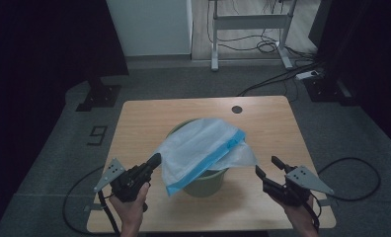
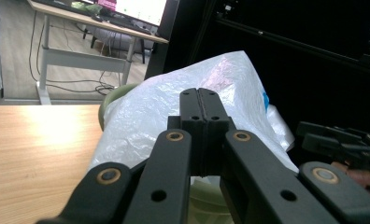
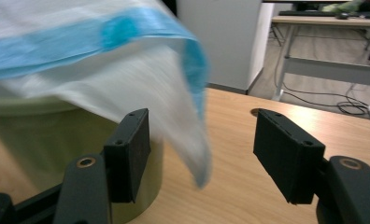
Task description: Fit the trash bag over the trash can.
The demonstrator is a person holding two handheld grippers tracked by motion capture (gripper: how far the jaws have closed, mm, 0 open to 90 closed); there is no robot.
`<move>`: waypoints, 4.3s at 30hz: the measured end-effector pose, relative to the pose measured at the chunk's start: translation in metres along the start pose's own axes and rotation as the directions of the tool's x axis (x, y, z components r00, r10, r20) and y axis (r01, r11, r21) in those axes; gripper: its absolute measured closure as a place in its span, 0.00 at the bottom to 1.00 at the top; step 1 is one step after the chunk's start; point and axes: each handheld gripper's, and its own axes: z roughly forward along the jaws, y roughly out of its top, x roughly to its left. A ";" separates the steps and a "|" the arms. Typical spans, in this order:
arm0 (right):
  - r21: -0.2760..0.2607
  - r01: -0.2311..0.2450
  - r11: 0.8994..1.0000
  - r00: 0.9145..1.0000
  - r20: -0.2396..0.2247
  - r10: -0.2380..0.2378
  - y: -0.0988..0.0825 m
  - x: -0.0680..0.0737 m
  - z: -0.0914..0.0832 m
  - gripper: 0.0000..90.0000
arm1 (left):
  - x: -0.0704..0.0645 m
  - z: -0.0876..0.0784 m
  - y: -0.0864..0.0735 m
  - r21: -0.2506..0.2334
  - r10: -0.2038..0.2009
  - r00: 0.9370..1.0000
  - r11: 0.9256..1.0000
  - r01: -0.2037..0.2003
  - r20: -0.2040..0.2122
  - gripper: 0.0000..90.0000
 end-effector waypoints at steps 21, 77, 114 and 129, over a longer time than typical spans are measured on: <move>0.000 -0.001 1.000 0.997 -0.083 0.001 0.026 0.031 0.034 0.44 | -0.005 0.007 0.003 -0.008 -0.009 1.000 1.000 0.010 0.017 1.00; 0.017 0.206 0.978 0.973 -0.107 -0.203 0.037 0.113 0.063 0.37 | -0.021 0.026 0.046 -0.065 -0.100 0.989 0.992 0.107 0.108 1.00; -0.108 0.104 0.989 0.993 -0.049 -0.110 0.064 0.077 0.050 0.83 | -0.025 0.013 0.016 0.037 -0.007 0.996 0.999 0.004 0.092 1.00; -0.074 0.188 0.979 0.976 -0.102 -0.195 0.037 0.107 0.038 0.41 | -0.036 0.040 0.056 -0.012 -0.058 0.989 0.998 0.060 0.134 1.00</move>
